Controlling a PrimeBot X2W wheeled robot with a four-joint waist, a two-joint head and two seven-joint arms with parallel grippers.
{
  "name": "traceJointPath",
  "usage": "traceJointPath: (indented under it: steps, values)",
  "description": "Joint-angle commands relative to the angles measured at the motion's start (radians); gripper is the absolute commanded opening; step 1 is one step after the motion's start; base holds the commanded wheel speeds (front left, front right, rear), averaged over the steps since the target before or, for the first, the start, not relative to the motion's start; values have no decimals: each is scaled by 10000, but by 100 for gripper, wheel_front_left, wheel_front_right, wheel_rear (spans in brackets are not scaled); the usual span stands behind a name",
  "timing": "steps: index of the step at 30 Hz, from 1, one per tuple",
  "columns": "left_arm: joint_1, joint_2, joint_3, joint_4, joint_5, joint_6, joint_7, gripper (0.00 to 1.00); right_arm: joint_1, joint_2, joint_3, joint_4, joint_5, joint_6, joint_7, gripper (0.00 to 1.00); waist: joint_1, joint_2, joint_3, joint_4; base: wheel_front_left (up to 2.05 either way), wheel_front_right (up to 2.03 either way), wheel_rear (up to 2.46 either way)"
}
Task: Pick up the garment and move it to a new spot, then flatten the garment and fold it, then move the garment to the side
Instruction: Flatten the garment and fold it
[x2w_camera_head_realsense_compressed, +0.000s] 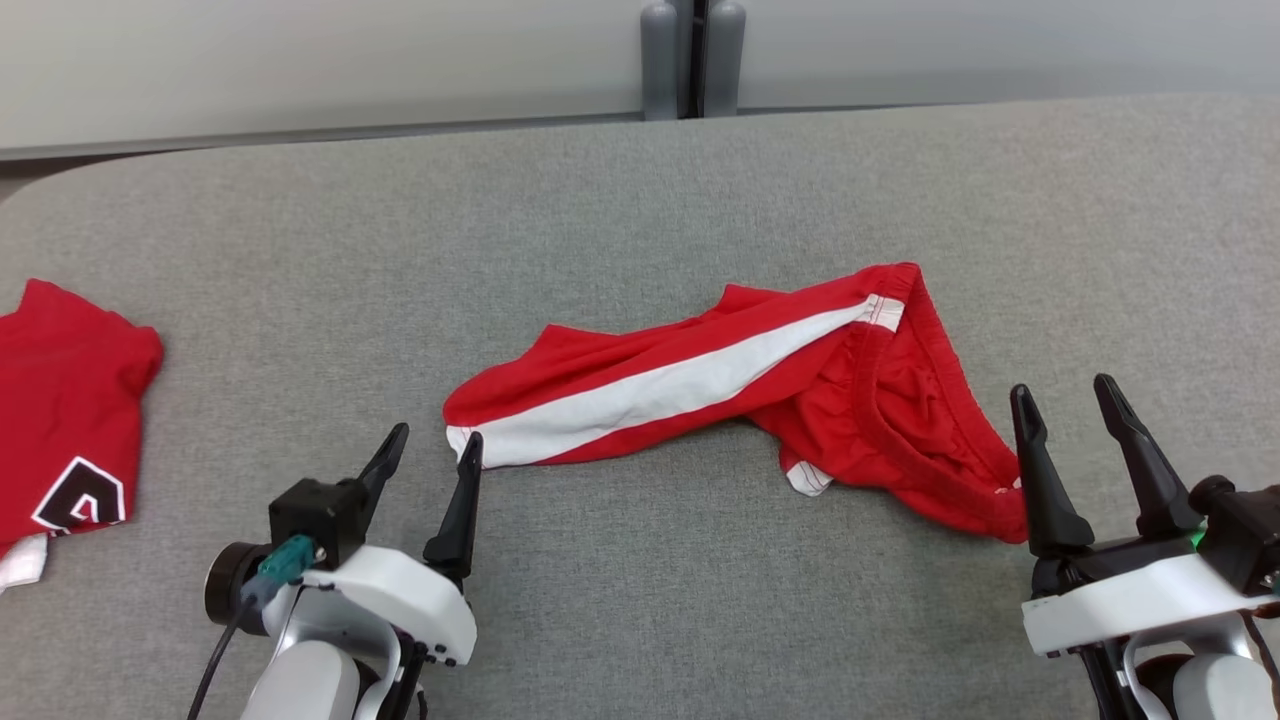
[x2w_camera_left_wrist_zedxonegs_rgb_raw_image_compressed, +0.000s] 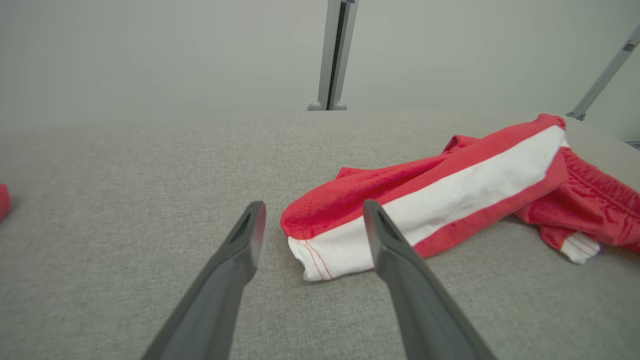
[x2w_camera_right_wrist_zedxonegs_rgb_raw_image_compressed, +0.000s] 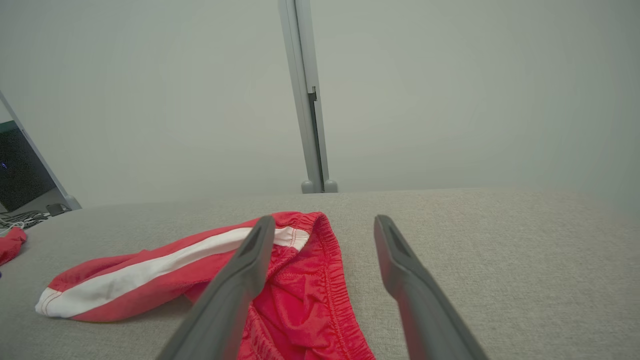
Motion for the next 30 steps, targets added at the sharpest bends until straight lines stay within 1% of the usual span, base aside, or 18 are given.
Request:
traceJointPath:
  steps: [1,5,9,10,12,20,22,30]
  values:
    - [-334,-29,-12,406,-221,-139,247,100,-130,-21,47,-19,46,1,10,100,0,-1,251,-112,0,0,0]
    - [-964,-117,-41,1563,-483,-260,647,100,-289,-3,163,145,154,1,-67,100,0,-1,536,-284,0,0,0]
    - [-1371,-219,-32,2382,-807,-417,657,100,-358,-26,227,335,264,1,-156,100,0,-1,700,-455,0,0,0]
    - [-1444,-239,-27,2530,-910,-476,595,81,-396,-24,223,373,284,1,-185,100,0,-1,726,-481,0,0,0]
    - [-1545,-249,-68,2745,-841,-474,416,0,-442,-43,230,466,342,1,-214,100,0,-1,784,-511,0,0,0]
    - [-2056,-297,-207,3123,-867,-551,-55,0,-1158,-387,476,1121,544,1,-140,100,0,-1,1092,-271,0,0,0]
    - [-2224,-332,-302,3140,-838,-568,-196,0,-1563,-463,604,1391,696,1,-81,100,0,-1,1259,-98,0,0,0]
    - [-2956,-489,-847,3276,-930,-654,-724,0,-3379,-862,1491,2998,1368,1,318,100,0,-1,1915,623,0,0,0]
